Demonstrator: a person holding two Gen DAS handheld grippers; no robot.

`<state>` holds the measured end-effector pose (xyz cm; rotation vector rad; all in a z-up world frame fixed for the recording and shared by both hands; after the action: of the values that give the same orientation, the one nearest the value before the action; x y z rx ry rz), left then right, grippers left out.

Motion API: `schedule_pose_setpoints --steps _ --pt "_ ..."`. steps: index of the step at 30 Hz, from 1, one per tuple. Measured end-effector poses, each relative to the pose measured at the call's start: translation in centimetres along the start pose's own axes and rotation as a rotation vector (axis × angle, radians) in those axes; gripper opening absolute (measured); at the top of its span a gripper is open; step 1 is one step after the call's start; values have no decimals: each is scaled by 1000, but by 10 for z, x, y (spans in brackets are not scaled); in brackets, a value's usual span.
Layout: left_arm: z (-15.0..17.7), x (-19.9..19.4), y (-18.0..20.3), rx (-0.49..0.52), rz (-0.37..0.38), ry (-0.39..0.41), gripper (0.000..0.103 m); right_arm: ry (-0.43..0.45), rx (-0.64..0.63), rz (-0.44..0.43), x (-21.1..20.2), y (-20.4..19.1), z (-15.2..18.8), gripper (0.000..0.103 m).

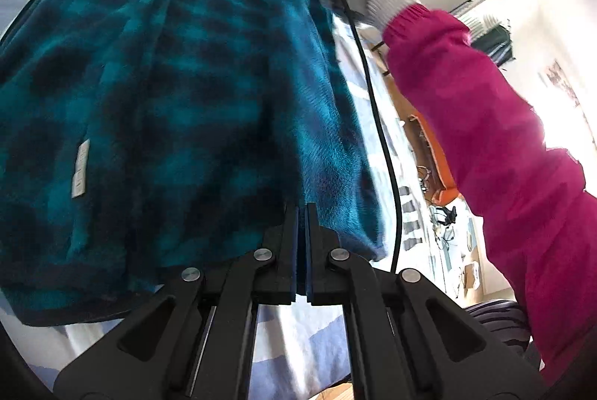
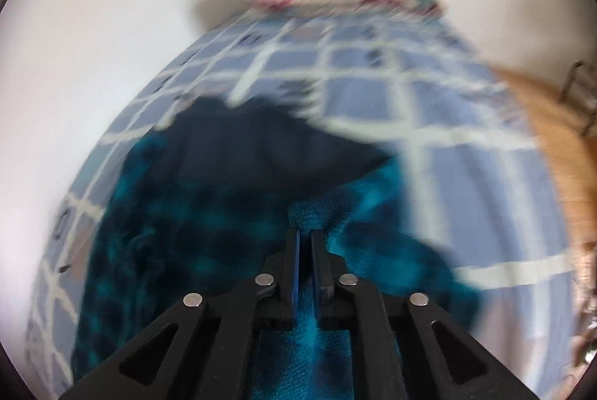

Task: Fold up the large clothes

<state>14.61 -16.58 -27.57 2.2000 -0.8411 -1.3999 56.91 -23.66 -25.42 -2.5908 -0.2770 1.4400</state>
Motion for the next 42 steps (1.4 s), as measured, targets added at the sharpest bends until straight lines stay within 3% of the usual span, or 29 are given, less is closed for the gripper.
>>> schedule_pose_setpoints --steps 2,5,7,9,11,14,16,18,19,23,27,28,30,34,36,39,42 --pt "3 2 -11 -26 -21 -7 0 -49 24 -55 16 -10 6 26" --pt "4 3 -20 -50 -21 -11 0 23 83 -145 -9 -2 -2 29" --pt "5 2 -20 -51 -17 -9 0 79 91 -110 -36 23 -7 37" --pt "5 1 -19 -47 -15 -5 0 119 94 2 -60 61 -5 59" --pt "6 1 -18 -45 -14 -3 0 113 141 32 -71 93 1 72" --pt "5 4 -17 -40 -23 -3 0 2 257 -25 -60 130 26 68" --pt "5 5 -16 -39 -33 -4 0 -55 288 -51 -45 136 38 50" --pt "4 5 -16 -35 -38 -3 0 -96 276 -97 -33 128 44 8" --pt "3 4 -14 -32 -39 -2 0 -102 262 -95 -30 124 46 5" --pt "2 9 -10 -19 -54 -9 0 -25 157 47 -29 120 24 3" --pt "2 19 -13 -27 -60 -27 0 -63 194 130 -9 136 27 6" --pt "5 16 -12 -23 -49 -37 0 -62 197 125 -11 136 30 6" --pt "5 12 -11 -23 -54 -25 0 -52 223 94 -25 136 37 29" --pt "3 5 -11 -35 -54 -19 0 -39 225 19 -77 130 56 31" --pt "4 3 -14 -58 -51 -27 12 -51 222 -43 -110 123 74 33" --pt "3 -4 -20 -101 -32 -10 33 -76 201 -107 -162 107 119 39" --pt "6 -6 -21 -125 2 -9 33 -139 187 -180 -201 86 183 40"
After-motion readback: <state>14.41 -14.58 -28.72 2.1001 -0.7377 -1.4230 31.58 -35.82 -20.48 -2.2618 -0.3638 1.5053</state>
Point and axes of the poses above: each gripper's, at about its wrist camera, not at the fingertips, and x roughly the way its jaws point, y to its right, z to its underside, the point moved 9 cm from there along x, roughly the way its jaws point, and after that the axes turned 4 degrees about x, right-handed, at the moved point
